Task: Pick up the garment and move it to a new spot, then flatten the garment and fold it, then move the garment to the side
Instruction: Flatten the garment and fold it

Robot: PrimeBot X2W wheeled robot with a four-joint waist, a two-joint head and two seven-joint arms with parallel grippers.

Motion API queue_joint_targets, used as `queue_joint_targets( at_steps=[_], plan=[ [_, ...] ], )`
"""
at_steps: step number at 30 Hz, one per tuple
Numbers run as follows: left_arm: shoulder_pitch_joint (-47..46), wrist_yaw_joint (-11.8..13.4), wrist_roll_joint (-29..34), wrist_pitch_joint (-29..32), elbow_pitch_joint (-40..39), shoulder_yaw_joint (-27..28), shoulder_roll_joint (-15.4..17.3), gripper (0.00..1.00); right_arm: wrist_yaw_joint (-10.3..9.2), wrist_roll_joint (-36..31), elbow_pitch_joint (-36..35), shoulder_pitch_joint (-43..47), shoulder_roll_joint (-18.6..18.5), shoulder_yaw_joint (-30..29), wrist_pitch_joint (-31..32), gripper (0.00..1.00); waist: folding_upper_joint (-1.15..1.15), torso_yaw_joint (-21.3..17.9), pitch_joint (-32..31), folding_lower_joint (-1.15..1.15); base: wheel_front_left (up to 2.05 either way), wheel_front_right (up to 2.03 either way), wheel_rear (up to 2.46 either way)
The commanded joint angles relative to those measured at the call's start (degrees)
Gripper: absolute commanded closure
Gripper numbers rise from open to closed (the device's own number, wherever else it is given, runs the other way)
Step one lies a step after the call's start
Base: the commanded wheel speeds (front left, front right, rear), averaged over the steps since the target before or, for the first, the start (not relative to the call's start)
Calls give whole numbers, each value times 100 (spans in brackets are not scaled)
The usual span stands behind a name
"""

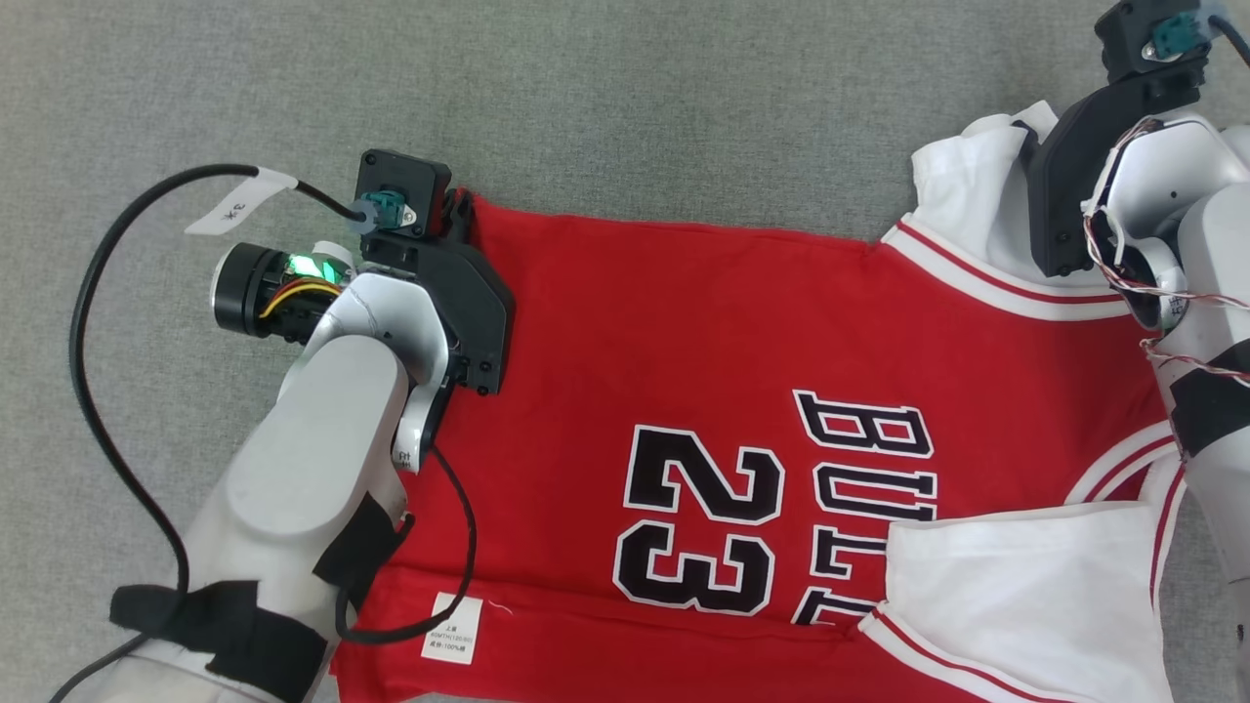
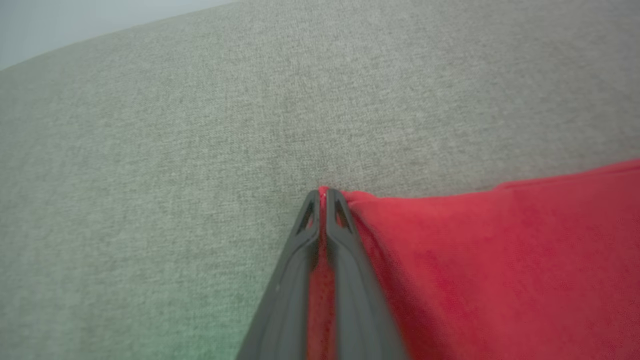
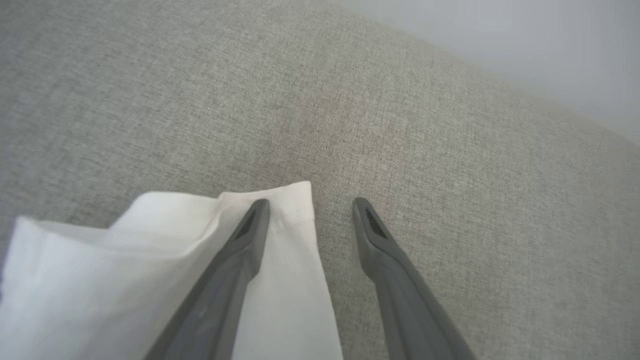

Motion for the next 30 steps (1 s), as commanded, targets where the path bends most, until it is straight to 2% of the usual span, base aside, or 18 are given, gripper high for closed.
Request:
queue_joint_targets(
  at_steps=[1,2,3,4,5,6,13,22,30],
  plan=[
    [97,-3,-64,38,276,-17,57,100,-13,68,157,65,-7,79,106,11,0,50,49,0,0,0,0],
    [92,-20,-73,7,332,-16,60,100,-6,82,216,74,-11,74,127,14,0,46,50,0,0,0,0],
    [87,-13,-81,-16,381,-16,63,100,-7,105,269,88,-13,66,164,35,0,39,51,0,0,0,0],
    [66,-25,-90,-24,424,-16,64,100,-7,133,316,91,-6,58,191,60,0,32,52,0,0,0,0],
    [48,-29,-100,-44,463,-16,59,100,-7,145,351,87,0,50,203,71,0,26,51,0,0,0,0],
    [27,-26,-110,-54,495,-13,52,100,-8,158,373,80,-3,52,197,100,0,20,51,0,0,0,0],
    [-79,33,-143,-421,572,77,66,100,-17,45,311,-10,-15,-161,-339,100,0,-35,-15,0,0,0,0],
    [-179,232,-56,-1163,694,181,203,100,-16,-222,168,25,210,-409,-1604,100,0,-215,-191,0,0,0,0],
    [-28,359,-85,-1631,722,236,285,100,-16,-217,112,251,269,-538,-2396,100,0,-314,-507,0,0,0,0]
  ],
)
